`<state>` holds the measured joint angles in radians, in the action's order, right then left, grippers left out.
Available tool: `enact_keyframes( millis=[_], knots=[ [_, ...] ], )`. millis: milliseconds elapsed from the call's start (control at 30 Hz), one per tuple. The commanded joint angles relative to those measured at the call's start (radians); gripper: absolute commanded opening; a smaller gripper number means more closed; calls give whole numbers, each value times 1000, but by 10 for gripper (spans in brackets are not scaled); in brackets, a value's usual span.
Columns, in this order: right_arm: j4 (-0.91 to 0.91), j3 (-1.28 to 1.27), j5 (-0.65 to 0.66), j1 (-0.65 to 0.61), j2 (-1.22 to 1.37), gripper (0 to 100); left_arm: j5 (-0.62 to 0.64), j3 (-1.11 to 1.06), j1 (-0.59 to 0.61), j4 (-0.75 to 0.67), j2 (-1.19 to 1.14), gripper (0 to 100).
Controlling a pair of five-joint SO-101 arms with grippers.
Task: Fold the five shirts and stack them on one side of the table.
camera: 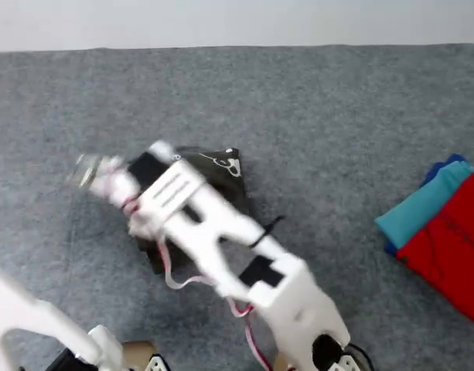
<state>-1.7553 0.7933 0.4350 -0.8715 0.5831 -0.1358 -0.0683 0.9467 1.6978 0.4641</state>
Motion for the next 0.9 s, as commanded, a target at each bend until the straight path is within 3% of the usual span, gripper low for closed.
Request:
enact_keyframes(
  millis=[0,233,467,667,867],
  knots=[
    [-41,2,-12,165,-127,10,-6,8,-2,-25,29,9],
    [-42,-44,-11,318,-53,10,-6,8,-23,-25,26,9],
    [-39,-359,2,323,-33,10,-2,8,-66,-25,29,9],
    [28,-672,75,403,-38,10,-2,8,-66,-25,29,9],
    [51,-655,75,443,-110,10,-2,8,-66,-25,29,9]
  ],
)
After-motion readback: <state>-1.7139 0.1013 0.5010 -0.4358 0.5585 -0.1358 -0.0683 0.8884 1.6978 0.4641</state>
